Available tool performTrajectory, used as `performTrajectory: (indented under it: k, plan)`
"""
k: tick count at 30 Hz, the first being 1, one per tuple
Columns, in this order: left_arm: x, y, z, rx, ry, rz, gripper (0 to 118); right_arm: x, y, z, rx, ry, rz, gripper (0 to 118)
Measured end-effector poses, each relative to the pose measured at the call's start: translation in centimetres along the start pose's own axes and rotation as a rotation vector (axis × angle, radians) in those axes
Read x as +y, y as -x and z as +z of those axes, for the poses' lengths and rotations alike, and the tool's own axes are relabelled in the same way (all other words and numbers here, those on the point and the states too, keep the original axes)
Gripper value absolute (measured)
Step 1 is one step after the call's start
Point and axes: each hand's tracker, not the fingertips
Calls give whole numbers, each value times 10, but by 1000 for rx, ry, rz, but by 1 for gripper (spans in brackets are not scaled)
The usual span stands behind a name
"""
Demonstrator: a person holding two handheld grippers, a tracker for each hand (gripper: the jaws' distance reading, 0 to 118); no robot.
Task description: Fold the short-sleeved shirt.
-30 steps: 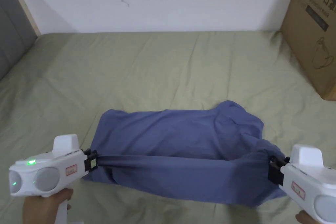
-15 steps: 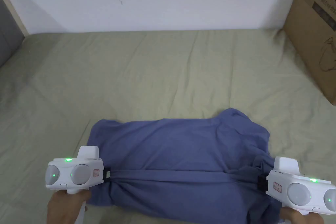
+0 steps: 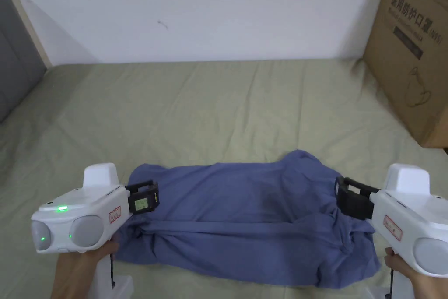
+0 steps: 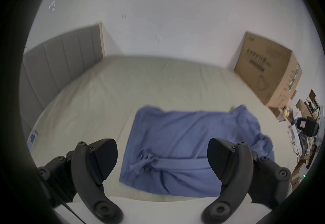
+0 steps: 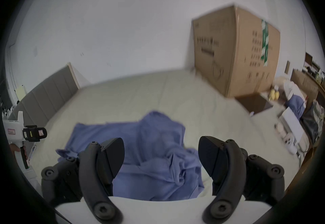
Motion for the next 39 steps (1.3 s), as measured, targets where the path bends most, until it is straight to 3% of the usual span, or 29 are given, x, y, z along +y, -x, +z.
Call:
performTrajectory:
  k: [3, 5, 7, 8, 9, 12, 13, 14, 24, 28, 29, 30, 33, 34, 38, 39]
  plan:
    - [6, -11, 47, -10, -124, -36, 107, 8, 13, 43, -31, -110, 52, 89]
    - [2, -17, 68, -3, -163, -48, 99, 8, 21, 66, -56, -150, 83, 88]
    - [-6, -17, 78, -11, -200, -61, 73, 2, 27, 84, -68, -171, 97, 83]
    - [-10, -19, 85, -11, -206, -65, 57, 0, 30, 91, -79, -182, 100, 76]
    - [-15, -21, 90, -10, -212, -70, 31, -4, 33, 97, -93, -190, 105, 57]
    - [-32, -21, 95, -16, -222, -80, 13, -14, 38, 111, -97, -206, 110, 35]
    - [-38, -24, 97, -10, -227, -81, 1, -16, 39, 113, -103, -211, 112, 5]
    - [-42, -21, 97, -10, -228, -87, 0, -19, 38, 116, -101, -212, 109, 0]
    - [-47, 5, 52, 22, -10, -75, 0, -19, 28, 103, -80, -176, 85, 0]
    - [-52, 37, 0, 23, 149, 37, 3, -18, 23, 87, -83, -146, 72, 0]
    - [-54, 44, -14, 33, 200, 57, 9, -18, 22, 82, -83, -137, 70, 0]
    - [-55, 47, -21, 60, 243, 56, 25, -18, 21, 78, -85, -130, 69, 0]
    - [-63, 60, -54, 86, 347, 39, 92, -18, 18, 65, -87, -110, 68, 0]
    - [-66, 63, -66, 98, 396, 36, 101, -19, 17, 61, -90, -100, 67, 0]
    - [-76, 65, -95, 145, 497, 37, 101, -25, 12, 42, -106, -56, 59, 0]
    - [-77, 63, -100, 147, 513, 31, 97, -26, 10, 36, -110, -40, 56, 0]
